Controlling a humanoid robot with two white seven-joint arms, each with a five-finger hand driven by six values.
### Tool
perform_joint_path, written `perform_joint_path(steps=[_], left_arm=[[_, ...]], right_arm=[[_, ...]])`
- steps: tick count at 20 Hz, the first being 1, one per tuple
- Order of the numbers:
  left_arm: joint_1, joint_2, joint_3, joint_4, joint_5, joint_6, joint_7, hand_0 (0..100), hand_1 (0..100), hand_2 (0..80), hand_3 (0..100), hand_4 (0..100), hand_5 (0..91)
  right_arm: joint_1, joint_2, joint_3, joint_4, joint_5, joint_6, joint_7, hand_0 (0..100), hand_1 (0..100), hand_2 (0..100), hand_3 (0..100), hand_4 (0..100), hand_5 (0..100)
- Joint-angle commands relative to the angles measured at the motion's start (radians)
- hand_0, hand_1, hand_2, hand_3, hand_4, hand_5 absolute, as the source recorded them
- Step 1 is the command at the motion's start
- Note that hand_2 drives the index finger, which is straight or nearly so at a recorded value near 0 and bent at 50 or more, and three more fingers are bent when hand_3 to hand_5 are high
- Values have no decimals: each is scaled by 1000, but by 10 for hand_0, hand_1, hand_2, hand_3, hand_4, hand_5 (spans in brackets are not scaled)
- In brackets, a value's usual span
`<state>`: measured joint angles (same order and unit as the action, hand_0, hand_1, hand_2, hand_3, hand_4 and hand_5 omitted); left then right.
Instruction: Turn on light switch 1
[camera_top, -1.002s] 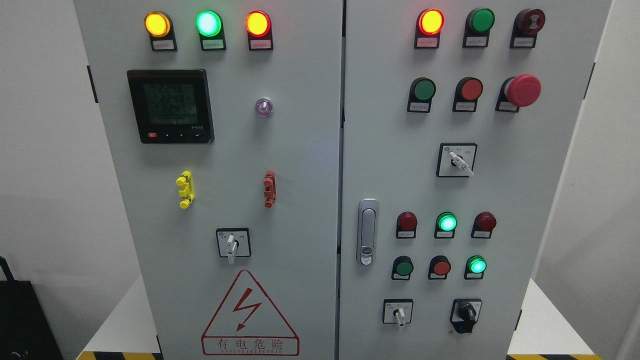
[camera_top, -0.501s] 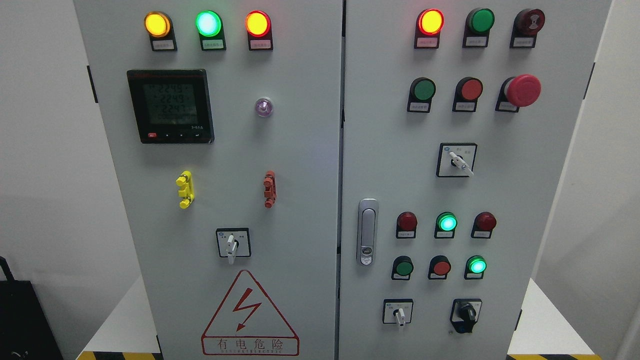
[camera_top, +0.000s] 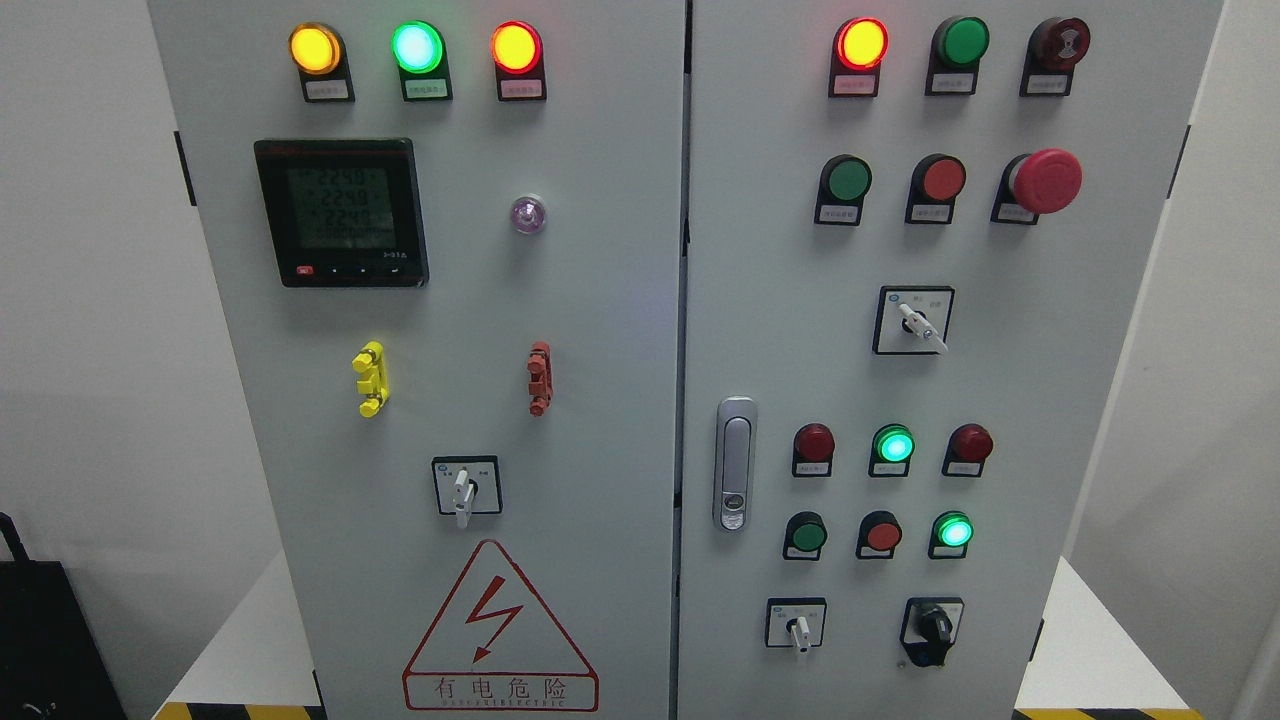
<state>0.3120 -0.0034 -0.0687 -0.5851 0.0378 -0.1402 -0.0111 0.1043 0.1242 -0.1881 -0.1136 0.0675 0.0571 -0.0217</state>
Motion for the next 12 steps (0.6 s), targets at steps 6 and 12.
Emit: perform_joint_path(steps=[6,12], left_arm=[[67,25,50,-723,-1,-131,-9,400,353,41,206,336,0],[70,29,56,-941,1,-140,-10,412,397,89,276,431,83]], right_arm=[[0,0,-1,0,0,0,0,0,0,0,0,0,0],[0,0,-1,0,0,0,0,0,0,0,0,0,0]])
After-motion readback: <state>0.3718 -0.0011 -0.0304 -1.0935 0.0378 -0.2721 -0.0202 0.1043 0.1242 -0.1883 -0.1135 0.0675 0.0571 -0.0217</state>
